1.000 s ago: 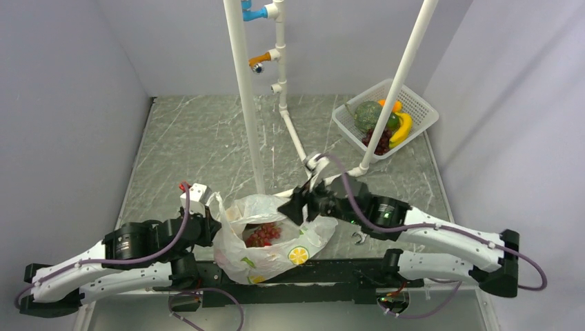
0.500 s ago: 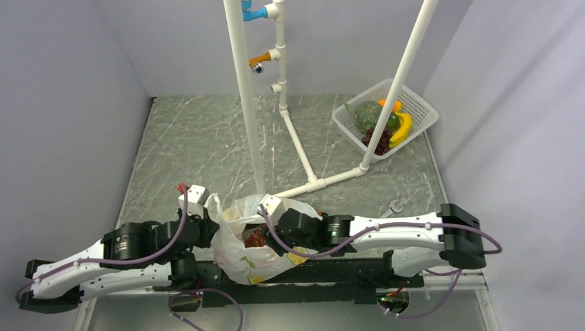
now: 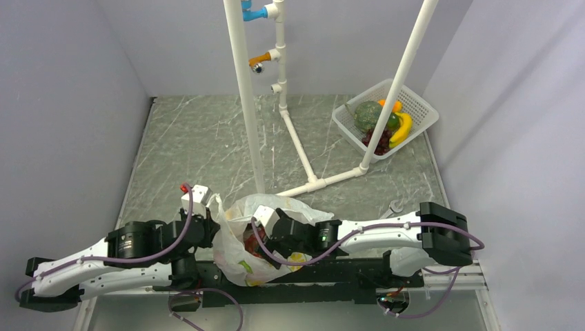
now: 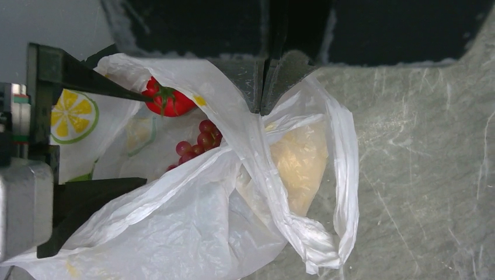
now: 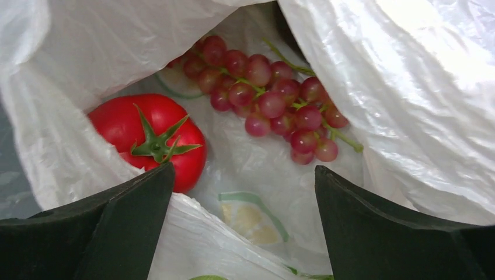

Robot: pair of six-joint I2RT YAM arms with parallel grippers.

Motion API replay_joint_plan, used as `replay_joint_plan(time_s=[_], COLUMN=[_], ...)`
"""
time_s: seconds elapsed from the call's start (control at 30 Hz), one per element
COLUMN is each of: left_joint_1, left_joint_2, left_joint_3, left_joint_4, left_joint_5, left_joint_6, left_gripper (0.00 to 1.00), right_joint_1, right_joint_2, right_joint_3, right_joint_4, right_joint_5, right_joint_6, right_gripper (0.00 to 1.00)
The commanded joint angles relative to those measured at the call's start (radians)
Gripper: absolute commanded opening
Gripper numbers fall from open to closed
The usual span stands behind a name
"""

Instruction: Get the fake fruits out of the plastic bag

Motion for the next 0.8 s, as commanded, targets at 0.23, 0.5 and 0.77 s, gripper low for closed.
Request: replay_joint_plan(time_s=[0.23,0.5,0.77], left_joint_1=[-0.008,-0.011,-0.012], left_joint_2=[0.015,0.005,0.023], left_joint_3=[0.028,0.026,0.029], left_joint_4=[-0.009,-0.005,-0.013], left_joint_5=[-0.031,-0.033,-0.035], left_joint_6=[-0.018,-0.019,-0.025], left_gripper=[0.00,0.00,0.00], right_joint_1=[0.031,0.033,0.059], right_joint_2=[-0.016,-0.057,0.068], right_joint_3=[0.038,0.098,0.095], right_joint_4=[0.084,0.024,0.063], right_joint_5=[-0.086,-0.122,-0.165], right_joint_6=[0.006,-0.042,-0.041], right_gripper=[0.99,0.99,0.99])
